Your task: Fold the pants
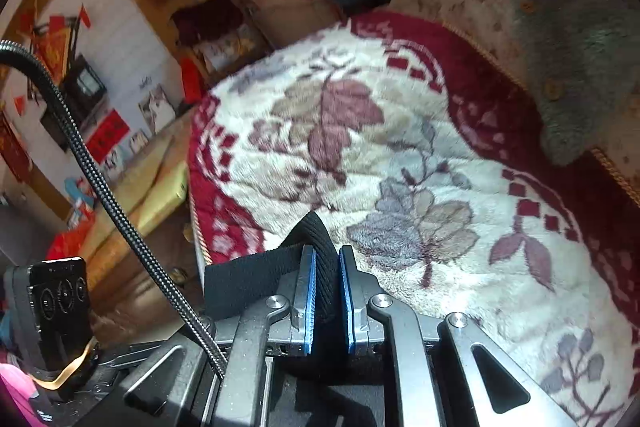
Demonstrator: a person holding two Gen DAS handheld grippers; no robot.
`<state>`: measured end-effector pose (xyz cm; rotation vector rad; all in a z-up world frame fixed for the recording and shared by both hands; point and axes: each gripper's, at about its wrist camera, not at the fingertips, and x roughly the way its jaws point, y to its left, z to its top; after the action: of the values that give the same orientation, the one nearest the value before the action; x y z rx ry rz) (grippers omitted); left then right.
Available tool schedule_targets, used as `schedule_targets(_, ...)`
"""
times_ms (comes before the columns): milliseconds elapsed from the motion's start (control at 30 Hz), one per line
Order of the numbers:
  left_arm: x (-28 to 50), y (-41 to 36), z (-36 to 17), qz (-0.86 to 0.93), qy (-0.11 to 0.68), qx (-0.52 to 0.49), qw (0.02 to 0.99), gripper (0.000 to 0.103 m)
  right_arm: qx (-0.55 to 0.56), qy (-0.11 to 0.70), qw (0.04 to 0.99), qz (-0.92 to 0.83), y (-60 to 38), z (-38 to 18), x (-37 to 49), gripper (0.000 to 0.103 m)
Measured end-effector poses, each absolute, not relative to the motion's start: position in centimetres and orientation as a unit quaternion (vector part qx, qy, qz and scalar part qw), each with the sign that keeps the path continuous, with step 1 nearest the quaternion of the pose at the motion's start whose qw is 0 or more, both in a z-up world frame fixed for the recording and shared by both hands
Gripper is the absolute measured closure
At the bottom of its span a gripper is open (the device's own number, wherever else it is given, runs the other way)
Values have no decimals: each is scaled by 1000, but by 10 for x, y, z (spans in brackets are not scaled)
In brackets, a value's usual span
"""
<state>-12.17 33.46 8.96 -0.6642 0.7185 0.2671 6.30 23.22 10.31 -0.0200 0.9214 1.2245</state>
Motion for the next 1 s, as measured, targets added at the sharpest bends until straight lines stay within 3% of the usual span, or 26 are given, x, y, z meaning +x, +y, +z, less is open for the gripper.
schedule_targets(567, -124, 194, 148, -43, 320, -215, 922, 89, 150, 343, 774, 510, 39, 158, 32, 92)
schedule_targets(1000, -118, 69, 116, -131, 387, -120, 905, 89, 282, 344, 785, 432, -127, 109, -3, 93)
